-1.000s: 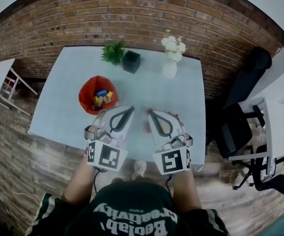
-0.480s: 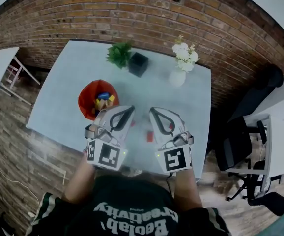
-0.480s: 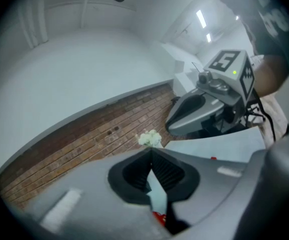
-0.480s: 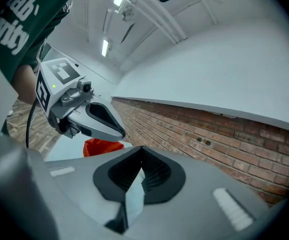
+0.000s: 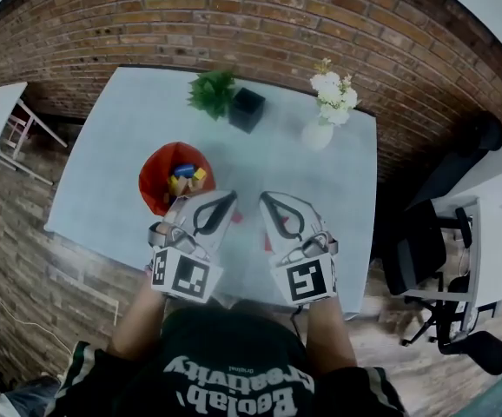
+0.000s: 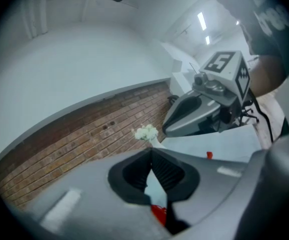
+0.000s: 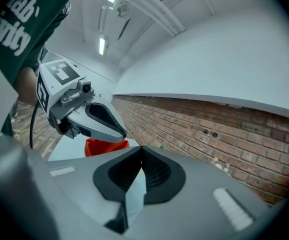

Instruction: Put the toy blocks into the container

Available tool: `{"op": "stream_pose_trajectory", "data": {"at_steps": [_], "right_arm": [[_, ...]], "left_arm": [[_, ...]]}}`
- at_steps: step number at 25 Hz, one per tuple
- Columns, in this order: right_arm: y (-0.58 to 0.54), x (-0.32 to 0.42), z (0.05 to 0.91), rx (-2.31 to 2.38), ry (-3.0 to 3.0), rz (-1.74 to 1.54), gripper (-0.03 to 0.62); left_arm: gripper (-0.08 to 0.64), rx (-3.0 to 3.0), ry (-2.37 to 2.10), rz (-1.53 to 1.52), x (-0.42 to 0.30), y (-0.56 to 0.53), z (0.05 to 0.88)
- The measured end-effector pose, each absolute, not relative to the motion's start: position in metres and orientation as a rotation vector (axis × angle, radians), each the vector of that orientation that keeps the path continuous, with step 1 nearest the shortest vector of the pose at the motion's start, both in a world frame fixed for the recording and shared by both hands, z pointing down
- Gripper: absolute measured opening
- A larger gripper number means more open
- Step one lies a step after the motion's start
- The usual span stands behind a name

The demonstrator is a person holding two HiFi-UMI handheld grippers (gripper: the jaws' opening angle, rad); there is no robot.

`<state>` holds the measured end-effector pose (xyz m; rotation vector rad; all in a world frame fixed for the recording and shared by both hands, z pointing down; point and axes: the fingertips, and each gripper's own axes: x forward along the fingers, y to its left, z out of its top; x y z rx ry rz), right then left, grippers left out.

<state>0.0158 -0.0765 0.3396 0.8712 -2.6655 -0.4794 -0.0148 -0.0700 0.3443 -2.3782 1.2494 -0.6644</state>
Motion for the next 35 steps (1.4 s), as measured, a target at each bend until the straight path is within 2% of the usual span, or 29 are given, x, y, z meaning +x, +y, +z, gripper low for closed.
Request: {"op": "stream_pose_trajectory", "data": {"at_steps": [6,7,8,15,22,30,34,35], "right_arm": [[-0.095,0.006,0.381,0.849,-2.639,-0.346,0.009],[-0.098,0.002,0.395,0.826,-2.630,-0.311,0.020],[-0.102,-0.003,0.408,0.796,-2.620,-0.282,0.060],[-0.110,-0.039,0.511,0.561,-2.516,-0.088,0.164],[-0.109,-0.059,0.594,0.411,-2.369,0.073,0.227],[-0.096,-0.063,0.656,0.313,-2.214,0.154,0.225],[-0.096,-0.063,0.670,0.326,-2.177,0.137,0.187],[-0.097,-0.062,0.671,0.333,-2.178,0.137,0.150]], "left_arm": [[0.003,-2.401,1.231,-0.685,-0.021,-0.075,0.355],[0.003,-2.401,1.234,-0.689,-0.024,-0.077,0.355],[0.003,-2.400,1.238,-0.695,-0.026,-0.078,0.356],[0.003,-2.405,1.246,-0.716,-0.040,-0.080,0.356],[0.003,-2.401,1.280,-0.721,-0.060,-0.083,0.357],[0.003,-2.396,1.331,-0.747,-0.084,-0.083,0.363],[0.003,-2.393,1.346,-0.754,-0.092,-0.083,0.365],[0.003,-2.393,1.349,-0.756,-0.093,-0.083,0.366]]}}
